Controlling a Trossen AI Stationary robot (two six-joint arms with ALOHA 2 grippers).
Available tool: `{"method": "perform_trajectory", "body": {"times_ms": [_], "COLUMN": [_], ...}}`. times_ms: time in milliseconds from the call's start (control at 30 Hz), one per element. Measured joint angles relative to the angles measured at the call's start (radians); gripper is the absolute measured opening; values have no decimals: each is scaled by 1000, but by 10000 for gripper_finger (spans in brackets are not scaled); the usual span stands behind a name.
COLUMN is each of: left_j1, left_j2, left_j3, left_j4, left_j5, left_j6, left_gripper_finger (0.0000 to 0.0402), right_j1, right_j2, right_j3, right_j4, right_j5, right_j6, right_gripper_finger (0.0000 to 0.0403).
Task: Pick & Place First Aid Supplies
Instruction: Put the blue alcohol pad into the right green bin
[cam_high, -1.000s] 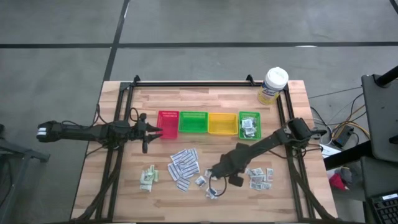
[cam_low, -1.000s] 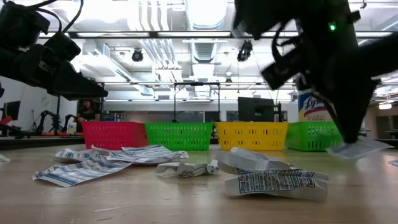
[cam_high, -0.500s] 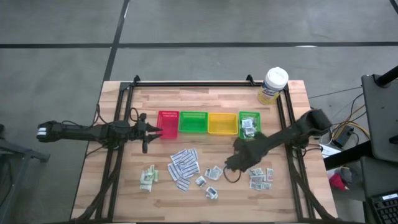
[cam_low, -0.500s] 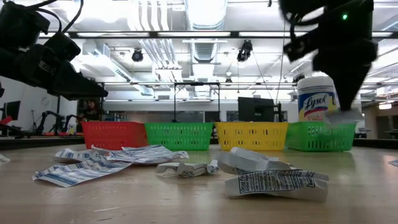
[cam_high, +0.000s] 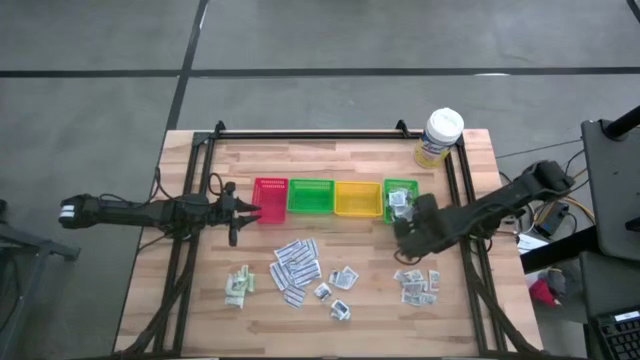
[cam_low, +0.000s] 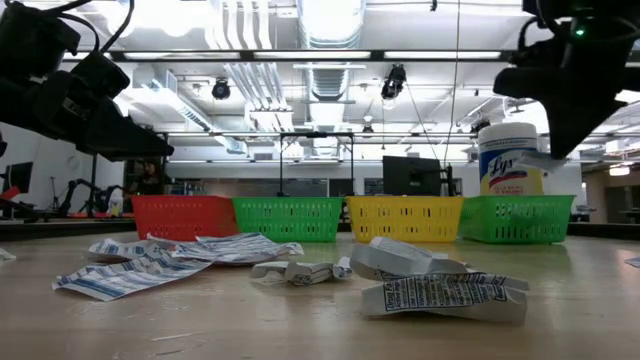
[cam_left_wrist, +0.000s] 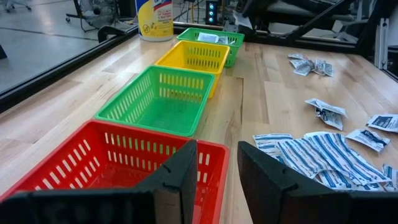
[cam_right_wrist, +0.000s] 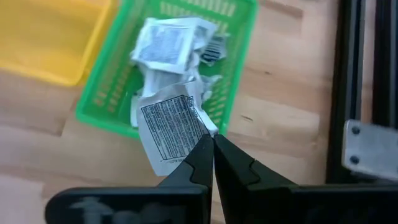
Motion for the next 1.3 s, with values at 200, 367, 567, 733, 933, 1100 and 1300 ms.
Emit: {"method": "perform_trajectory", "body": {"times_ms": [200,367,567,733,933,1100,1300], "left_j1": [0,0,0,0,0,0,0], "left_j2": [0,0,0,0,0,0,0], "left_j3": [0,0,0,0,0,0,0], "left_j4": [1,1,1,1,2,2,2], "left_j5": [0,0,0,0,0,0,0], "left_j6": [-1,-1,-2,-2,-2,-3,-3], "left_gripper_finger": [113,113,113,113,113,113,113], "right_j1": [-4,-30,-96,-164,-238,-294,-352], "right_j2": [-49,-63,-64,-64,-47,-16,7], "right_j3": [-48,-42,1,20,18,18,16], "right_j4": [23,50,65,85,165,172,176], "right_j5": [0,-1,-2,-5,-13,-67,-108], "right_j6": [179,208,140,80,-25,-84,-136], "right_gripper_finger": [8,8,8,8,8,8,8]}}
